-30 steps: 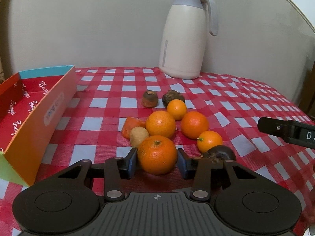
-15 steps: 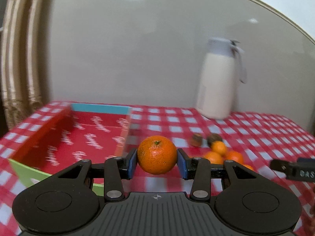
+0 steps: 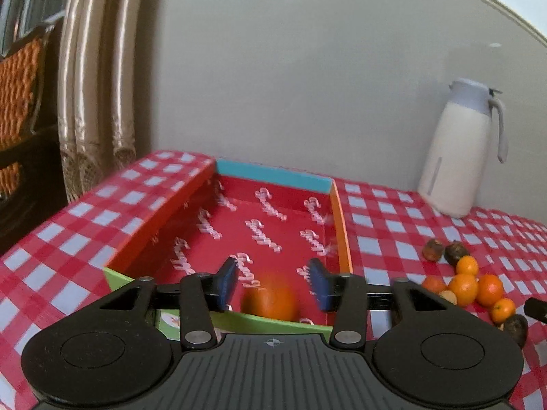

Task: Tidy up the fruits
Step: 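Carry the orange into the Cloth book box and open the left gripper, then move the right gripper to the dark brown fruit and grasp it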

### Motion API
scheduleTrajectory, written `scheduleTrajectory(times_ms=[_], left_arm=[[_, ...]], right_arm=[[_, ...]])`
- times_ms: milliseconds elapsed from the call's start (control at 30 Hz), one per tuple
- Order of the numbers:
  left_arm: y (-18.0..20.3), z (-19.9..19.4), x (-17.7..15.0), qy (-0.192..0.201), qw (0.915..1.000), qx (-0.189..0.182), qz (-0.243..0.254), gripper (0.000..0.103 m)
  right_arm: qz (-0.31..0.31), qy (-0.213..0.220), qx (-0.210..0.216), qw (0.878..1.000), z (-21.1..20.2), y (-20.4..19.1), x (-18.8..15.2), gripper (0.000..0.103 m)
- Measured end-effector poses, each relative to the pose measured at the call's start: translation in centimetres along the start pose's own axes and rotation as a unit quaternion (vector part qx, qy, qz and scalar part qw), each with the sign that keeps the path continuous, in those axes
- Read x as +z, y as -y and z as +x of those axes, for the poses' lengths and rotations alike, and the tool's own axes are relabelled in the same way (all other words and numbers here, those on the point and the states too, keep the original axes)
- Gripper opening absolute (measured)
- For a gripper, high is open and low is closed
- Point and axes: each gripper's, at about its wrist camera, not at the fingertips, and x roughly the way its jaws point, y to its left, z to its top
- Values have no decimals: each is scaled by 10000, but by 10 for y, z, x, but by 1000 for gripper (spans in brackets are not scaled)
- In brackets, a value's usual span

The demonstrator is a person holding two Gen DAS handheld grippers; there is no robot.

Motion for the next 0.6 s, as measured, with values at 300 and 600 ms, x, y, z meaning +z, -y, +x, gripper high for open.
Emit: scheduleTrajectory(times_ms=[300,600], left_arm=[[2,-28,-3,421,9988,171,163,103],[-4,-38,-5,396,9990,152,167,103]], right_arm=[[-192,-10,23,9998,-8,3,-5,103],[-474,144,218,9985,-20,-7,-8,103]])
